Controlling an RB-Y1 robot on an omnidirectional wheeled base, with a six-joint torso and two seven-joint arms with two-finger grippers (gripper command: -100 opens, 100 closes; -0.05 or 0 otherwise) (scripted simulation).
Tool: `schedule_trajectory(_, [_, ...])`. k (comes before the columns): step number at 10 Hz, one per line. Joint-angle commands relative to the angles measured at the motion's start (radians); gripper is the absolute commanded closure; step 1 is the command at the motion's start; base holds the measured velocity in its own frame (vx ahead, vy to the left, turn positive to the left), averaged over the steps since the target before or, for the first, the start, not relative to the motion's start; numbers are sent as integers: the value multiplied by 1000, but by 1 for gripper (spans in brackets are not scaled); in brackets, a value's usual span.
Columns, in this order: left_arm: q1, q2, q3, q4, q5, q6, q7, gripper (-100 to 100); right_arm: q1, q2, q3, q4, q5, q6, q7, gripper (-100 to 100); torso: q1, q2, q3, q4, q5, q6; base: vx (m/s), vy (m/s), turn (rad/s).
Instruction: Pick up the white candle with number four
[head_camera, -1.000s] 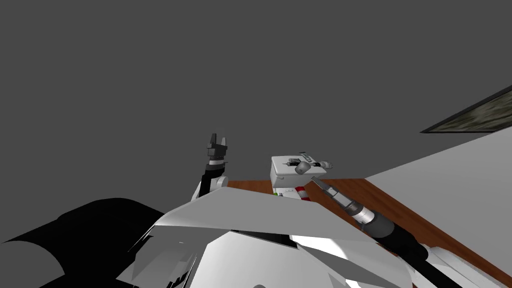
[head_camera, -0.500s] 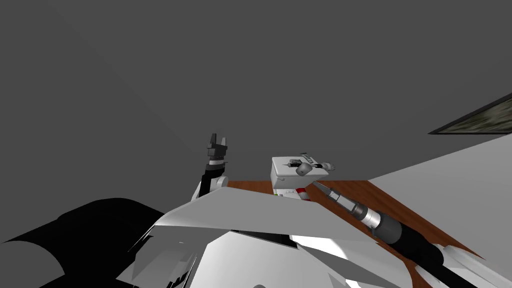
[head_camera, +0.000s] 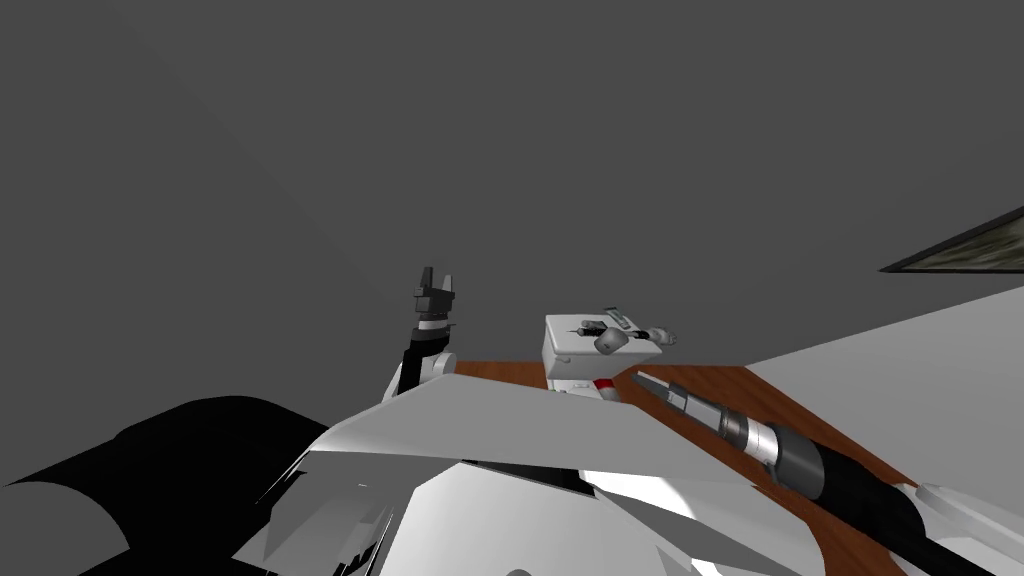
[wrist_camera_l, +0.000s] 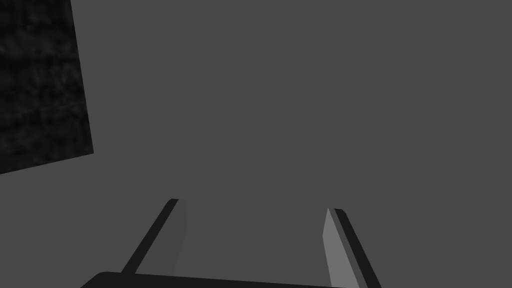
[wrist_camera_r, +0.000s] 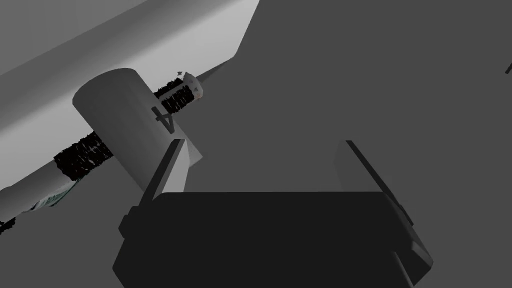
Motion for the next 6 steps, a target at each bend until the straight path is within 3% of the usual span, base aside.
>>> schedule_trajectory(1, [0,0,0,0,0,0,0,0,9,-42,-5,6,10,0,0,-100,0,0,0,0,0,0,8,-2,27])
schedule_trajectory(6, [0,0,0,0,0,0,0,0,61,-187,-39,70,70,-8,11,-100,1,0,0,0,0,0,13,-4,50])
